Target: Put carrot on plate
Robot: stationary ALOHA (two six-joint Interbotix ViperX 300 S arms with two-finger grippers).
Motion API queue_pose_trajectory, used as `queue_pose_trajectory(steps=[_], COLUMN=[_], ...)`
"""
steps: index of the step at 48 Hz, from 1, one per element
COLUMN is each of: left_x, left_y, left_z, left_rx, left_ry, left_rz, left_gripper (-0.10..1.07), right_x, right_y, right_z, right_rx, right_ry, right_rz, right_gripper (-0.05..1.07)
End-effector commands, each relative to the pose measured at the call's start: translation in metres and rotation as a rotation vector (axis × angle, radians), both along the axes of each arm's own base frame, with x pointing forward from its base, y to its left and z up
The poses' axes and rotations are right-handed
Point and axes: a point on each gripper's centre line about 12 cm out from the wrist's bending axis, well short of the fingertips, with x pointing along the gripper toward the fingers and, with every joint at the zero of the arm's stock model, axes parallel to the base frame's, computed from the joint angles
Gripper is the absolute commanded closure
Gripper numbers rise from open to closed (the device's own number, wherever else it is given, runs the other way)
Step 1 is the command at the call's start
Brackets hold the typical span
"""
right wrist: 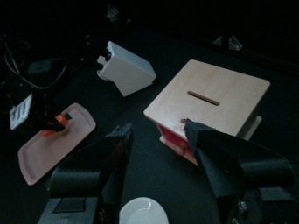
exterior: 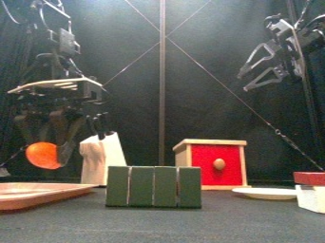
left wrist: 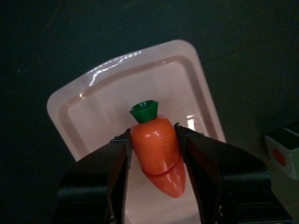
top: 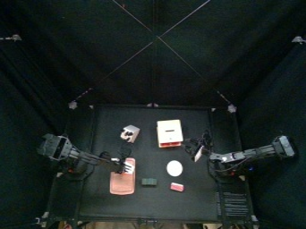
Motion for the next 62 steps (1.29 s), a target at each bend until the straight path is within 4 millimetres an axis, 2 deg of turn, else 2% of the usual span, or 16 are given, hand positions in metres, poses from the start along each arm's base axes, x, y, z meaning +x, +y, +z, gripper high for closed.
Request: queue_pose_trajectory(steps=[1, 17, 29, 42, 62], left_x=[-0.002, 0.0, 0.004, 0.004, 0.002], left_y=[-0.008, -0.016, -0.02, -0.021, -0.022], left_z=[0.003, -0.011, -0.021, -0.019, -0.007], left_rx=[-0.01, -0.028, -0.04, -0.044, -0.055], left_ry=[-0.019, -0.032, -0.038, -0.047, -0.078], left_rz=[0.0, -0.001, -0.013, -0.018, -0.019], left_gripper=[0.34, 0.33, 0.22, 0.1, 0.09], right_x=[0.001, 0.001, 0.001, 0.001, 0.001], right_y=[-0.001, -0.001, -0.001, -0.001, -0.001], right_z=[0.003, 0.003, 0.003, 0.002, 0.003], right_rx=[-0.005, -0.005, -0.005, -0.005, -0.004], right_ry=[-0.007, -0.007, -0.005, -0.004, -0.005], right_rz=[-0.003, -0.003, -0.003, -0.005, -0.005], right_gripper=[0.17, 0.17, 0.17, 0.17, 0.17])
